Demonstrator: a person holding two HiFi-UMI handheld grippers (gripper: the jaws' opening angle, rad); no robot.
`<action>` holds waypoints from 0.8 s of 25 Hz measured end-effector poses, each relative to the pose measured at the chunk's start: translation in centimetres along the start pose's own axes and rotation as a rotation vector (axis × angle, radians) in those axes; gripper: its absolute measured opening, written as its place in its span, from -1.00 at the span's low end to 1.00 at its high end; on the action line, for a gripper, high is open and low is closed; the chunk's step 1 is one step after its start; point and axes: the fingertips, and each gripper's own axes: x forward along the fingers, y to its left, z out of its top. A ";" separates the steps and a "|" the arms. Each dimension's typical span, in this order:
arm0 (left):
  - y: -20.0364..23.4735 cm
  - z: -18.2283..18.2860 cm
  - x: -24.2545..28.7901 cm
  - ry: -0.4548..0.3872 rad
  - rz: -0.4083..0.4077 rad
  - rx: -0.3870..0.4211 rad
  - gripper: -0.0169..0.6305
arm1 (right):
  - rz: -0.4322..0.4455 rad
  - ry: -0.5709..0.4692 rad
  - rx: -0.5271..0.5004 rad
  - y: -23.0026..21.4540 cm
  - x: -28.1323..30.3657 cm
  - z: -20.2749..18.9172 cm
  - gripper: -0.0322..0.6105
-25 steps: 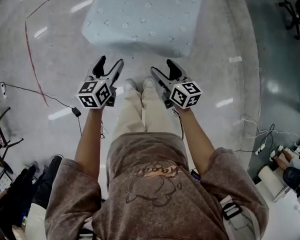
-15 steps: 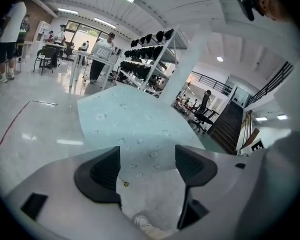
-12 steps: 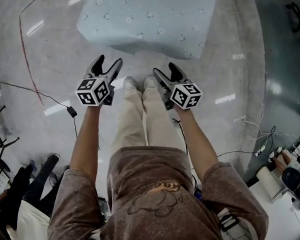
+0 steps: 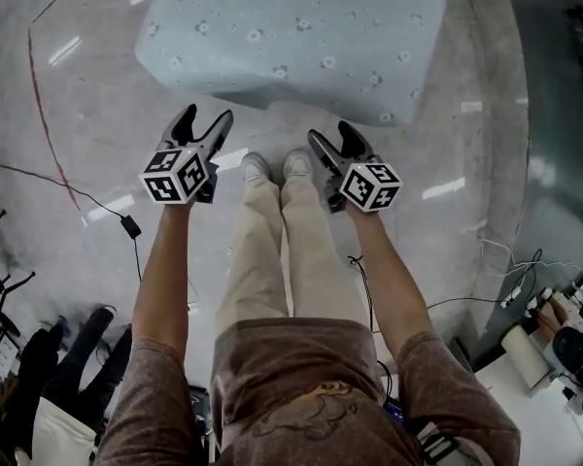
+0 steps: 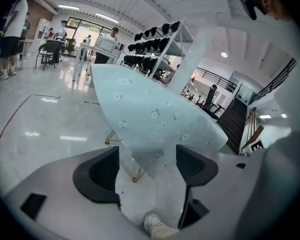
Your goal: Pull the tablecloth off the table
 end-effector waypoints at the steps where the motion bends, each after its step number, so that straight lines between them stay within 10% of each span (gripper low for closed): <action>1: 0.5 -0.2 0.4 0.002 0.002 -0.001 0.10 | 0.003 -0.004 -0.003 -0.2 0.4 0.0 0.24; 20: 3.2 -0.1 5.4 -0.086 -0.114 0.016 0.11 | 0.049 -0.173 -0.080 -2.7 3.2 2.8 0.20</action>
